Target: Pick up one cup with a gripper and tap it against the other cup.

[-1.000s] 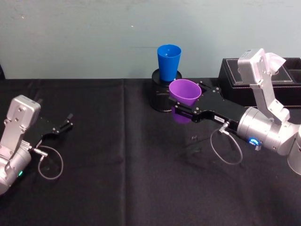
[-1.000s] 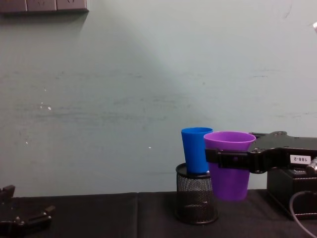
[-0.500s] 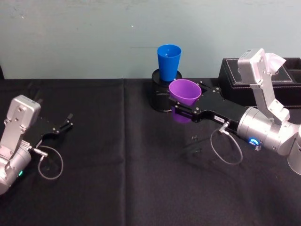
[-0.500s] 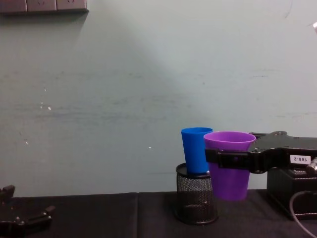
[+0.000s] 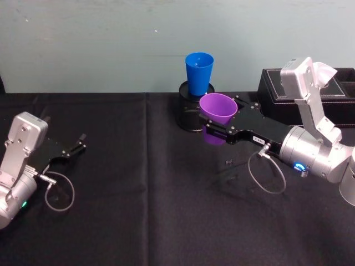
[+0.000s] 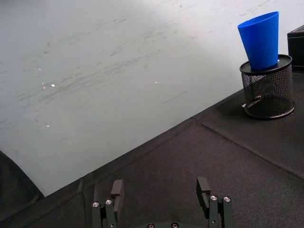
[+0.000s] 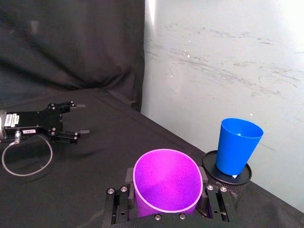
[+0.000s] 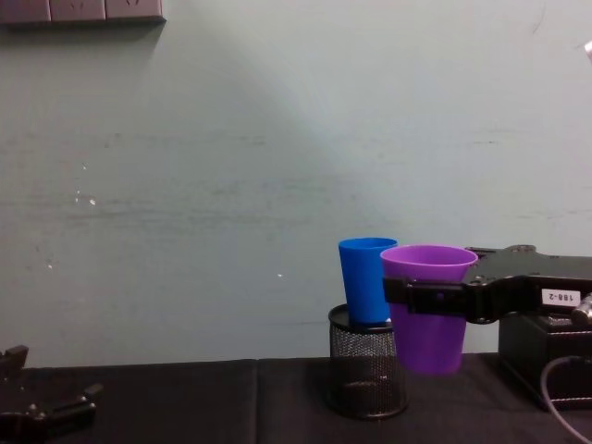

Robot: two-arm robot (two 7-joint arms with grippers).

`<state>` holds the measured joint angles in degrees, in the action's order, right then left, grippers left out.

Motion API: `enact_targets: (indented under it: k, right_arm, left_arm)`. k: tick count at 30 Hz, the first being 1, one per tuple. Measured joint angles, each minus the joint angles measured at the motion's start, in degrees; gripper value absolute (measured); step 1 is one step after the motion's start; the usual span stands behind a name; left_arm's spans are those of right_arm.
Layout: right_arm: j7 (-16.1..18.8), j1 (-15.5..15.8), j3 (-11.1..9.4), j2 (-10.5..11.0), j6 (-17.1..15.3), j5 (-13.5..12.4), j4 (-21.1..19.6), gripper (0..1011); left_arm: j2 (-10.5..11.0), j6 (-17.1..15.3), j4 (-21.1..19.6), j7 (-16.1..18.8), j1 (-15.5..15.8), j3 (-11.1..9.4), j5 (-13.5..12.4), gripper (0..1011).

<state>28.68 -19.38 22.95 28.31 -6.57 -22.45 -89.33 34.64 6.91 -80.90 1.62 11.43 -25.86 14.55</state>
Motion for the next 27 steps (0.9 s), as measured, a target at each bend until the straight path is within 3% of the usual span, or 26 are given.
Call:
enact_targets:
  k: [9, 17, 27]
  right_arm:
    - [0.01, -0.21, 0.39, -0.06, 0.10, -0.02, 0.55, 738]
    - [-0.33, -2.03, 1.09, -1.60, -0.15, -0.46, 4.05, 738]
    - [-0.35, -8.85, 2.06, -6.43, 1.01, -0.87, 15.00, 738]
  left_arm:
    - [0.00, 0.00, 0.00, 0.00, 0.00, 0.00, 0.00, 1000]
    - [0.00, 0.00, 0.00, 0.00, 0.00, 0.00, 0.00, 1000]
    - [0.00, 0.00, 0.00, 0.00, 0.00, 0.00, 0.00, 1000]
